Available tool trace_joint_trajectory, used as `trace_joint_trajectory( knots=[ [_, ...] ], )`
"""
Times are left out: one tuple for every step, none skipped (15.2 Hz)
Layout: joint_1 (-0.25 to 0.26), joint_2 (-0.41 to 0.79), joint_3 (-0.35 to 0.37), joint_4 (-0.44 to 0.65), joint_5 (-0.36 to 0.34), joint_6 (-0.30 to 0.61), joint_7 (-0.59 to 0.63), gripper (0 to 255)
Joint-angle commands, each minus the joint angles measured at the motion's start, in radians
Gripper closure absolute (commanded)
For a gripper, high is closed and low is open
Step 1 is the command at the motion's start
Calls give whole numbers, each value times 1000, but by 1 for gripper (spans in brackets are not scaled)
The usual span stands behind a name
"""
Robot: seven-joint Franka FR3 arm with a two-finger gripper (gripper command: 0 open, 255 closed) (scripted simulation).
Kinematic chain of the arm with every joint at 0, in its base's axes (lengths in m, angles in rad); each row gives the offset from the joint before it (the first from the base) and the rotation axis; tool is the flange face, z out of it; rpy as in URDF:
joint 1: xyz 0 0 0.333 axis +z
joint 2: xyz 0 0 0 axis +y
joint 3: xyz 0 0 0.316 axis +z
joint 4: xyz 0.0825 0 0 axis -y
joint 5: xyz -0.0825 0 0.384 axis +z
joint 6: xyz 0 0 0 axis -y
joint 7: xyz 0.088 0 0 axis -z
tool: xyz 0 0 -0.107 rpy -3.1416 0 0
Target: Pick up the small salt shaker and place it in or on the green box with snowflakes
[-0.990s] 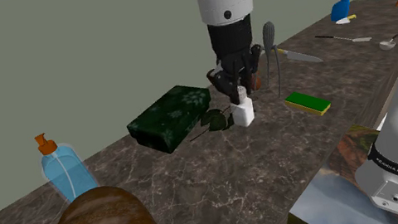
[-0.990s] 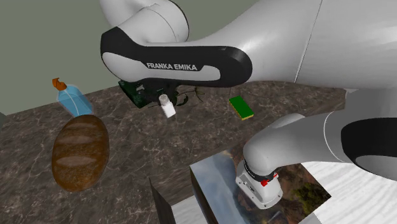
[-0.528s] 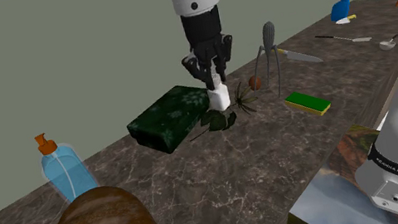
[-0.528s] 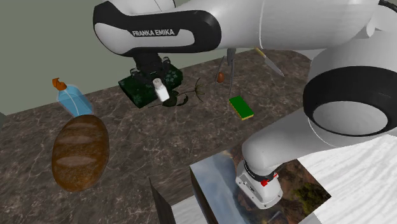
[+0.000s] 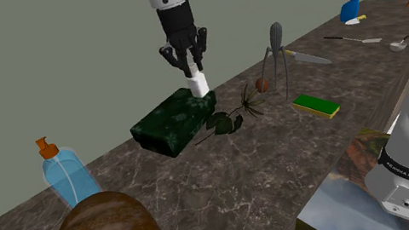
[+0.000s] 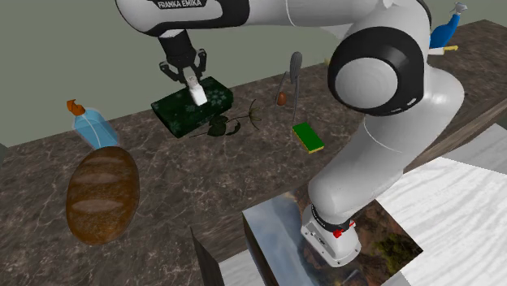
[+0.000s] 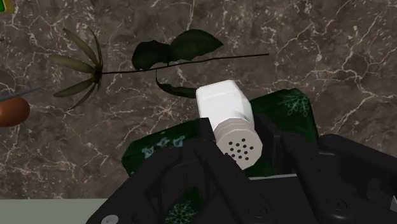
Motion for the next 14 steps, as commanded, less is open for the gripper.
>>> trace_joint_trajectory(
  knots=[
    [2, 84, 1, 100, -45, -29, 4, 255],
    [6, 127, -1, 152, -68, -45, 5, 255],
    [12, 172, -3, 208, -91, -63, 5, 255],
    [21, 217, -6, 267, -114, -83, 4, 255],
    [32, 263, -10, 330, -137, -105, 3, 255],
    [45, 312, -14, 398, -160, -130, 0, 255],
    [61, 362, -20, 472, -184, -158, -5, 255],
    [80, 416, -27, 554, -208, -189, -12, 255],
    [104, 474, -35, 646, -233, -225, -21, 255],
    [134, 540, -46, 756, -260, -268, -34, 255],
    [153, 577, -54, 819, -274, -293, -42, 255],
    [145, 566, -54, 787, -268, -272, -39, 255],
    [136, 556, -53, 756, -264, -252, -36, 255],
    [128, 548, -51, 728, -260, -233, -34, 255]
  ],
)
